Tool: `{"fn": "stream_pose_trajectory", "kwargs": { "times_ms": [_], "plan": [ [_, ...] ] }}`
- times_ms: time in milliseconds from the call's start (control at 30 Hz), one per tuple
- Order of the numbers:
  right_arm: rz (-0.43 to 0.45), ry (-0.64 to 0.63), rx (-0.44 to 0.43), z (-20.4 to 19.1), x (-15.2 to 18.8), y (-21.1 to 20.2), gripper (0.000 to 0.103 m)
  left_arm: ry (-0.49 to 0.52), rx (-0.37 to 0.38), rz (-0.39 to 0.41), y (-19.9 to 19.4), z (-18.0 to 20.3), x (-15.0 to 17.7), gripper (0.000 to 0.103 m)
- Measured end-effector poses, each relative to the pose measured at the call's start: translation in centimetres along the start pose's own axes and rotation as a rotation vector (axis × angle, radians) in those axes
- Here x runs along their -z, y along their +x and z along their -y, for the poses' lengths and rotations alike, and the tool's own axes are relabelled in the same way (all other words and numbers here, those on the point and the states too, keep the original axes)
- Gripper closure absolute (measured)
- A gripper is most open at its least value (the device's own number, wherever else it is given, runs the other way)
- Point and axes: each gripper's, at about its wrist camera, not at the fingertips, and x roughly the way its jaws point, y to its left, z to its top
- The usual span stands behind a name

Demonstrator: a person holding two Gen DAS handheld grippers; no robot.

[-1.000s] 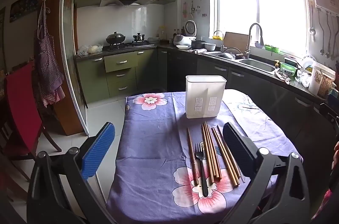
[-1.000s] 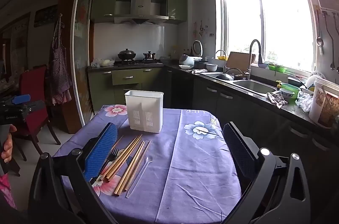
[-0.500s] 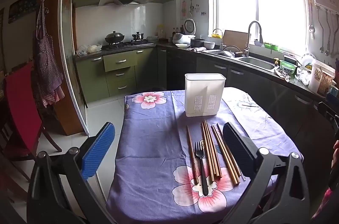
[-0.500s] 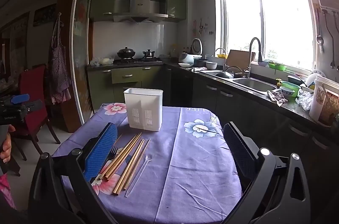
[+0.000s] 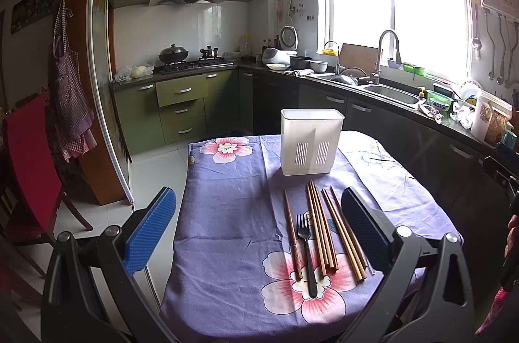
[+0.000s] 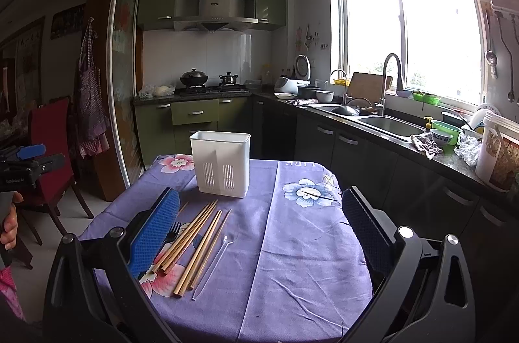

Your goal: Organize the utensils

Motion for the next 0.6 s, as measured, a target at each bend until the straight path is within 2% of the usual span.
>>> {"fn": "stream_pose_trajectory", "kwargs": {
  "times_ms": [600],
  "plan": [
    [-0.003,0.002,0.001,0.13,0.21,0.24,0.004,0.001,-0.001,-0.002,0.01,0.07,0.06,0.006]
  ]
}}
